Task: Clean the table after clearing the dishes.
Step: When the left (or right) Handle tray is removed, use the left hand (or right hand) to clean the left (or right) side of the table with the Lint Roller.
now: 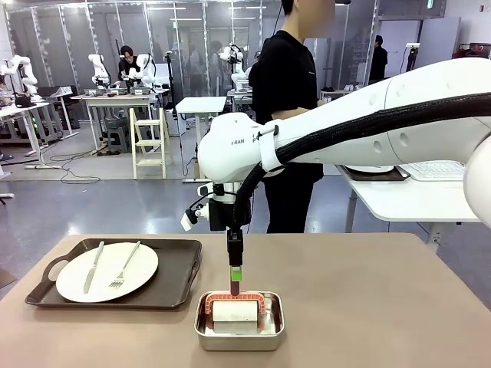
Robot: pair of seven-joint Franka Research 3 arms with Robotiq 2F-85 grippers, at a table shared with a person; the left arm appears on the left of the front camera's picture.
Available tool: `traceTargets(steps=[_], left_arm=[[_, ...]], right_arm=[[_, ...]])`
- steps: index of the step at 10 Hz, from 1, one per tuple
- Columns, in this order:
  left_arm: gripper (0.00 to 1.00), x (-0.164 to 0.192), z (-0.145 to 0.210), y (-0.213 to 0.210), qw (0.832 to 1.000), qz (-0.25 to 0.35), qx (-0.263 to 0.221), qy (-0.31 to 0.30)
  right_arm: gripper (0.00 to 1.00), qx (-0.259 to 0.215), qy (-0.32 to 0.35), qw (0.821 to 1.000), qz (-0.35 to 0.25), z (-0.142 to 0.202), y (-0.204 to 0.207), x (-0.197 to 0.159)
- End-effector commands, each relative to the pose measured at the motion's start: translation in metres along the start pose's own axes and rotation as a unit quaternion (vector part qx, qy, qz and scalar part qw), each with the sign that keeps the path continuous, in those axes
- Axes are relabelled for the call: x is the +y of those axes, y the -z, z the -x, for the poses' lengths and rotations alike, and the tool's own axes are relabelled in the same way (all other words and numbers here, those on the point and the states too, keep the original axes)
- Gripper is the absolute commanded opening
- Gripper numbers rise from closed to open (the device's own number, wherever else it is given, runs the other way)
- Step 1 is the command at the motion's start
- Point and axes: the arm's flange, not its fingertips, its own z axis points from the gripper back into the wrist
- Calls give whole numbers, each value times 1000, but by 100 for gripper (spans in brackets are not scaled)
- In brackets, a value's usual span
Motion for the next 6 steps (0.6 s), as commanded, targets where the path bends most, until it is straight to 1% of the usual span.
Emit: traceTargets(steps=[1, 2, 3, 4, 5, 6], left_arm=[[100, 0, 0, -2, 1000, 4, -6, 2], [100, 0, 0, -2, 1000, 4, -6, 2], [100, 0, 0, -2, 1000, 4, -6, 2], [100, 0, 0, -2, 1000, 4, -6, 2], [100, 0, 0, -2, 1000, 4, -6, 2], [100, 0, 0, -2, 1000, 4, -6, 2]], right_arm=[[53, 0, 7, 1000, 10, 0, 5, 7], [45, -1, 8, 1000, 10, -1, 5, 7], [51, 0, 8, 1000, 9, -1, 6, 6], [25, -1, 9, 1000, 8, -1, 6, 6], [31, 0, 9, 1000, 9, -1, 6, 6], [5, 0, 8, 1000, 9, 0, 5, 6]])
